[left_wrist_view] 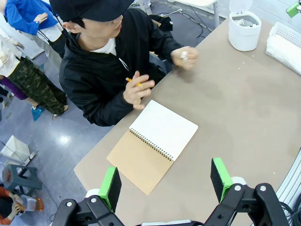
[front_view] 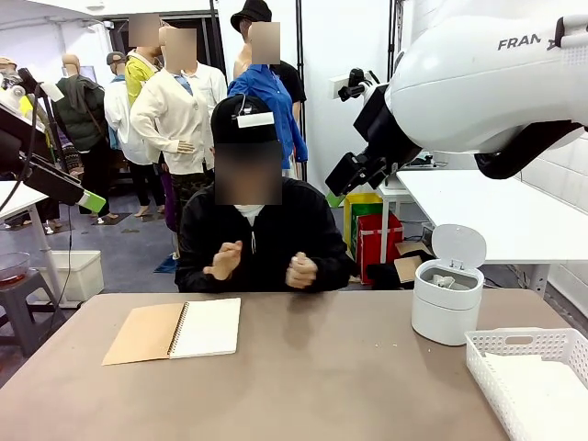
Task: Sort the paper based on its condition.
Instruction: If a person hands you a paper, place it in the Organizing basket , and if it's crumpled, put it in the Trash can.
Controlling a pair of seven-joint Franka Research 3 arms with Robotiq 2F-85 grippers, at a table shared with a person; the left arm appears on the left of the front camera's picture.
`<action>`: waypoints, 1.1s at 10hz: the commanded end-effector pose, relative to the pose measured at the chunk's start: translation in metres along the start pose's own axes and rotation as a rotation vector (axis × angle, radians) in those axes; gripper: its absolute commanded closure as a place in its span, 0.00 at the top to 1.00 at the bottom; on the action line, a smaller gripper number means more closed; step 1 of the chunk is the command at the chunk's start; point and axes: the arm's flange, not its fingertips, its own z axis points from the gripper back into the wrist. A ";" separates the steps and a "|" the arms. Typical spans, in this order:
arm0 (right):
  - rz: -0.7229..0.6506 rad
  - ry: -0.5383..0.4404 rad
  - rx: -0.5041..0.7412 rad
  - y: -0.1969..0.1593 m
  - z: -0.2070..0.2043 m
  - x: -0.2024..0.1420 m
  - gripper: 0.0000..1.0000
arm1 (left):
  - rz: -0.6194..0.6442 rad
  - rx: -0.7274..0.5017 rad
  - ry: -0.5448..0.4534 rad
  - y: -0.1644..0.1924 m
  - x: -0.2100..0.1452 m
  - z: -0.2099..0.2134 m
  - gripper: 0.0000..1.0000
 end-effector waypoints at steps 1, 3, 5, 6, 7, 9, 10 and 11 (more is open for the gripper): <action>-0.001 -0.004 -0.001 0.000 -0.001 -0.001 1.00 | 0.002 0.004 0.002 0.000 0.000 0.000 1.00; -0.001 -0.004 -0.001 0.000 -0.001 -0.001 1.00 | 0.002 0.004 0.002 0.000 0.000 0.000 1.00; -0.001 -0.004 -0.001 0.000 -0.001 -0.001 1.00 | 0.002 0.004 0.002 0.000 0.000 0.000 1.00; -0.001 -0.004 -0.001 0.000 -0.001 -0.001 1.00 | 0.002 0.004 0.002 0.000 0.000 0.000 1.00; -0.001 -0.004 -0.001 0.000 -0.001 -0.001 1.00 | 0.002 0.004 0.002 0.000 0.000 0.000 1.00; -0.001 -0.004 -0.001 0.000 -0.001 -0.001 1.00 | 0.002 0.004 0.002 0.000 0.000 0.000 1.00; -0.001 -0.004 -0.001 0.000 -0.001 -0.001 1.00 | 0.002 0.004 0.002 0.000 0.000 0.000 1.00; -0.001 -0.004 -0.001 0.000 -0.001 -0.001 1.00 | 0.002 0.004 0.002 0.000 0.000 0.000 1.00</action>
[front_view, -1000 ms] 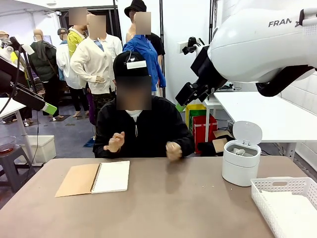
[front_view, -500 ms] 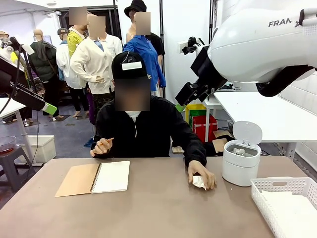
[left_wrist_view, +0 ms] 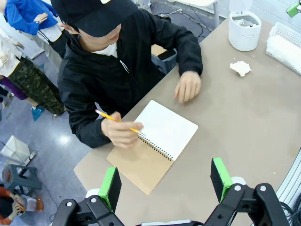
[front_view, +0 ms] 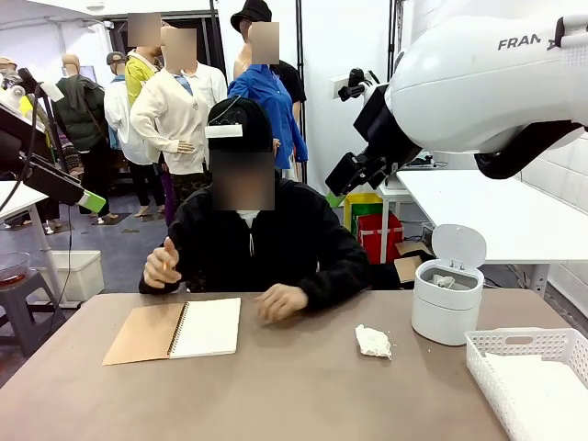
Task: Sort the paper based on its condition.
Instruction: If a person hands you a paper, place it in the Organizing basket , and if it's crumpled, put it in the Trash can.
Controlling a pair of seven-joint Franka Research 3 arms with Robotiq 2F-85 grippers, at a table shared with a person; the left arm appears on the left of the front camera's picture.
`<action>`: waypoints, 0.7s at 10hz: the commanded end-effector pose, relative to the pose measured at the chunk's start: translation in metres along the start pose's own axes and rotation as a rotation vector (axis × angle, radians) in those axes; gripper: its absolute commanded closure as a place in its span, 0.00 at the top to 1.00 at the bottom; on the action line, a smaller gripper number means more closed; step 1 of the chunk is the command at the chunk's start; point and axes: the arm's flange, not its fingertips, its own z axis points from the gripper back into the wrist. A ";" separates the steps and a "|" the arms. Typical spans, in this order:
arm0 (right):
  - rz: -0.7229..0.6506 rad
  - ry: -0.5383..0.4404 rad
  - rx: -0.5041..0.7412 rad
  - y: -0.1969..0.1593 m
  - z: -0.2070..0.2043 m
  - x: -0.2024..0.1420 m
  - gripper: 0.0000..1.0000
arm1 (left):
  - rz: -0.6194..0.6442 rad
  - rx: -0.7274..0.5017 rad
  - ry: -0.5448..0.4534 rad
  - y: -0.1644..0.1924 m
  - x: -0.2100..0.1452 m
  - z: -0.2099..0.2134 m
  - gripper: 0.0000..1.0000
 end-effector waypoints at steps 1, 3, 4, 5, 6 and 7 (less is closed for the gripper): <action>0.000 0.000 0.000 0.000 0.000 0.000 1.00 | 0.002 0.004 0.002 0.000 0.000 0.000 1.00; -0.047 0.121 0.034 -0.010 -0.019 -0.005 1.00 | 0.002 0.004 0.002 0.000 0.000 0.000 1.00; -0.063 0.166 0.025 -0.014 -0.027 -0.006 1.00 | 0.002 0.004 0.002 0.000 0.000 0.000 1.00; -0.074 0.242 0.021 -0.018 -0.037 -0.008 1.00 | 0.002 0.004 0.002 0.000 0.000 0.000 1.00; -0.068 0.299 0.015 -0.024 -0.049 -0.012 1.00 | 0.002 0.004 0.002 0.000 0.000 0.000 1.00; -0.056 0.369 0.020 -0.030 -0.063 -0.018 1.00 | 0.002 0.004 0.002 0.000 0.000 0.000 1.00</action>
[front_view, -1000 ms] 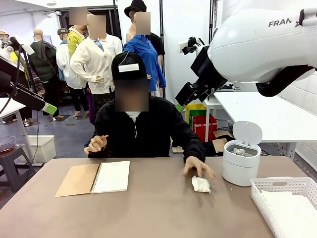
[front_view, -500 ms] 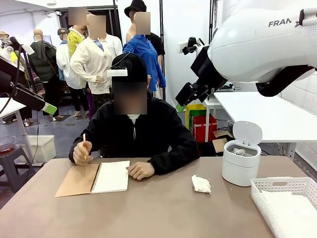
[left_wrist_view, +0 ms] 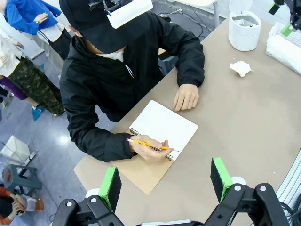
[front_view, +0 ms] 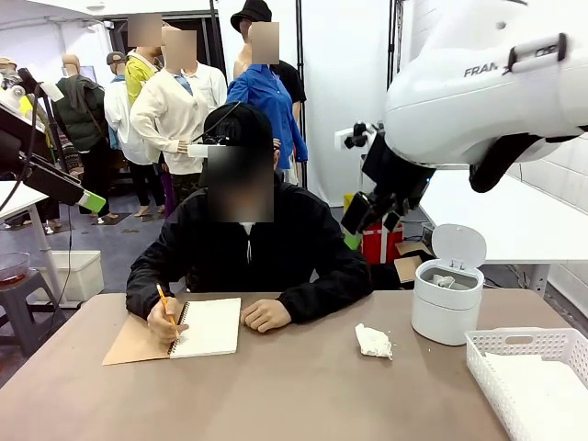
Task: Sort the paper based on its condition.
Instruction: If a person hands you a paper, place it in the Organizing basket , and if it's crumpled, put it in the Trash can.
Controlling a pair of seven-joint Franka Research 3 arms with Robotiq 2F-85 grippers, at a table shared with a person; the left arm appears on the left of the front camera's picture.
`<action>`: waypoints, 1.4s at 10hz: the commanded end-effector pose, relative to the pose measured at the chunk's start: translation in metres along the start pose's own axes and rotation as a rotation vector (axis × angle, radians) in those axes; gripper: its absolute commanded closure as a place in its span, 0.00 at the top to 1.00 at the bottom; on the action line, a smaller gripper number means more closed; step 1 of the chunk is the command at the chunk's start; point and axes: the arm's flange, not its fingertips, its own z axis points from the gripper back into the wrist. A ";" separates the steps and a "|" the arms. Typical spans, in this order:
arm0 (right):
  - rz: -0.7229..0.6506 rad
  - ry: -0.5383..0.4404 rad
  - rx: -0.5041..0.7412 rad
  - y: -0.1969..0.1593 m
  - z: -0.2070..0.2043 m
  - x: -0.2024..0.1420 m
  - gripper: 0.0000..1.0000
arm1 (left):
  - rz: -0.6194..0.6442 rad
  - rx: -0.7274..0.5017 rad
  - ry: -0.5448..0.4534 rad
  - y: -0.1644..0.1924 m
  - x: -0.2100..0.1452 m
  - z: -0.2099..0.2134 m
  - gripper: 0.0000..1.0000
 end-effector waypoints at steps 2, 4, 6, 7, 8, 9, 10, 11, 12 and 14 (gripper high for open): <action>0.054 0.222 0.026 -0.019 -0.033 0.006 1.00 | 0.001 0.004 0.002 0.000 0.000 0.000 1.00; 0.112 0.240 0.027 -0.028 -0.061 0.006 1.00 | 0.001 0.004 0.002 0.000 0.000 0.000 1.00; 0.131 0.247 0.016 -0.032 -0.082 0.003 1.00 | 0.001 0.004 0.002 0.000 0.000 0.000 1.00; 0.093 0.215 0.016 -0.033 -0.085 0.004 1.00 | 0.001 0.004 0.002 0.000 0.000 0.000 1.00; 0.036 0.143 -0.008 -0.030 -0.072 0.009 1.00 | 0.001 0.004 0.002 0.000 0.000 0.000 1.00; 0.103 0.248 0.041 -0.030 -0.085 0.000 1.00 | 0.001 0.004 0.002 0.000 0.000 0.000 1.00; 0.103 0.248 0.041 -0.030 -0.085 0.000 1.00 | 0.001 0.004 0.002 0.000 0.000 0.000 1.00; 0.103 0.248 0.041 -0.030 -0.085 0.000 1.00 | 0.001 0.004 0.002 0.000 0.000 0.000 1.00; 0.086 0.219 0.029 -0.031 -0.082 0.004 1.00 | 0.001 0.004 0.002 0.000 0.000 0.000 1.00; 0.156 0.259 0.069 -0.043 -0.104 0.009 1.00 | 0.001 0.004 0.002 0.000 0.000 0.000 1.00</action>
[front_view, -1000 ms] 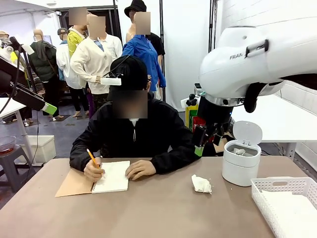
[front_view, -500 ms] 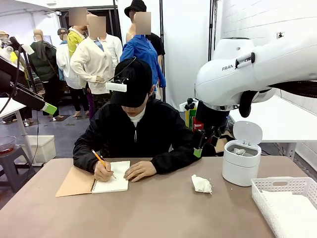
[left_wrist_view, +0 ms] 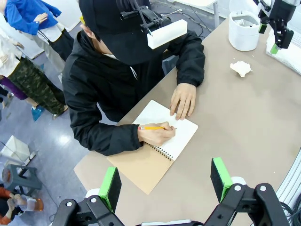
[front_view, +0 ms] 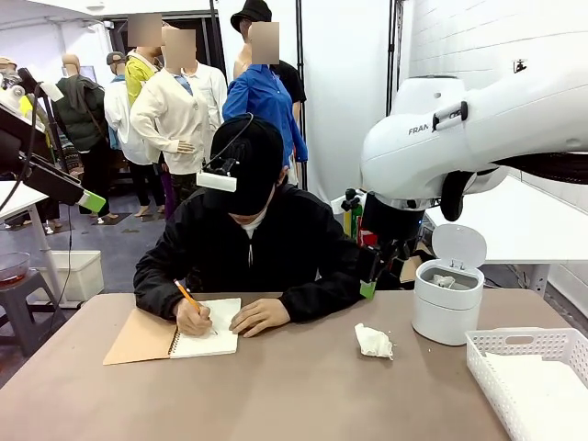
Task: Sort the paper based on its condition.
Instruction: If a person hands you a paper, place it in the Organizing basket , and if it's crumpled, put it in the Trash can.
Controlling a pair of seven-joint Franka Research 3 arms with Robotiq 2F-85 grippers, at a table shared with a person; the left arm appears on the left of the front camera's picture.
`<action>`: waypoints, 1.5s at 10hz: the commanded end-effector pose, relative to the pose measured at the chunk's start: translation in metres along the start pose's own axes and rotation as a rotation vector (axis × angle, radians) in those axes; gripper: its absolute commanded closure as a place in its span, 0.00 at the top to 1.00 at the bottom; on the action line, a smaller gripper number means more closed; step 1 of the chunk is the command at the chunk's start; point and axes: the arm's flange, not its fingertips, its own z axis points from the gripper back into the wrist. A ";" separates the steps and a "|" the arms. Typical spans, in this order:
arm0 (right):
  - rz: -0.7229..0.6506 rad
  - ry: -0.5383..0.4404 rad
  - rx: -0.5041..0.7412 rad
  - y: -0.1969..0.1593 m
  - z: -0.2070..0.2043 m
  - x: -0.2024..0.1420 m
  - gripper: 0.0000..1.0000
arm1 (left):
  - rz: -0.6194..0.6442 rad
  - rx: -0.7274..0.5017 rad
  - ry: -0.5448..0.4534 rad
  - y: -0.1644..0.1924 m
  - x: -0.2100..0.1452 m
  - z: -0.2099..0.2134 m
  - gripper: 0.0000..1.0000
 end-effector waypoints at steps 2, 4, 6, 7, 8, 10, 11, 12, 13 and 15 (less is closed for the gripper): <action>0.056 0.098 0.055 -0.026 -0.042 0.017 1.00 | 0.001 0.004 0.003 0.000 0.000 0.000 1.00; 0.081 0.142 0.034 -0.039 -0.072 0.024 1.00 | 0.001 0.004 0.003 0.000 0.000 0.000 1.00; 0.100 0.168 0.018 -0.049 -0.101 0.021 1.00 | 0.001 0.004 0.003 0.000 0.000 0.000 1.00; 0.114 0.157 0.019 -0.053 -0.113 0.024 1.00 | 0.001 0.004 0.003 0.000 0.000 0.000 1.00; 0.125 0.151 0.005 -0.056 -0.125 0.028 1.00 | 0.001 0.004 0.003 0.000 0.000 0.000 1.00; 0.144 0.151 0.018 -0.057 -0.148 0.033 1.00 | 0.001 0.004 0.003 0.000 0.000 0.000 1.00; 0.151 0.151 0.006 -0.057 -0.160 0.034 1.00 | 0.001 0.004 0.003 0.000 0.000 0.000 1.00; 0.158 0.155 -0.009 -0.058 -0.169 0.035 1.00 | 0.001 0.004 0.003 0.000 0.000 0.000 1.00; 0.165 0.157 -0.009 -0.057 -0.180 0.037 1.00 | 0.001 0.004 0.003 0.000 0.000 0.000 1.00; 0.180 0.159 -0.011 -0.057 -0.192 0.037 1.00 | 0.001 0.004 0.003 0.000 0.000 0.000 1.00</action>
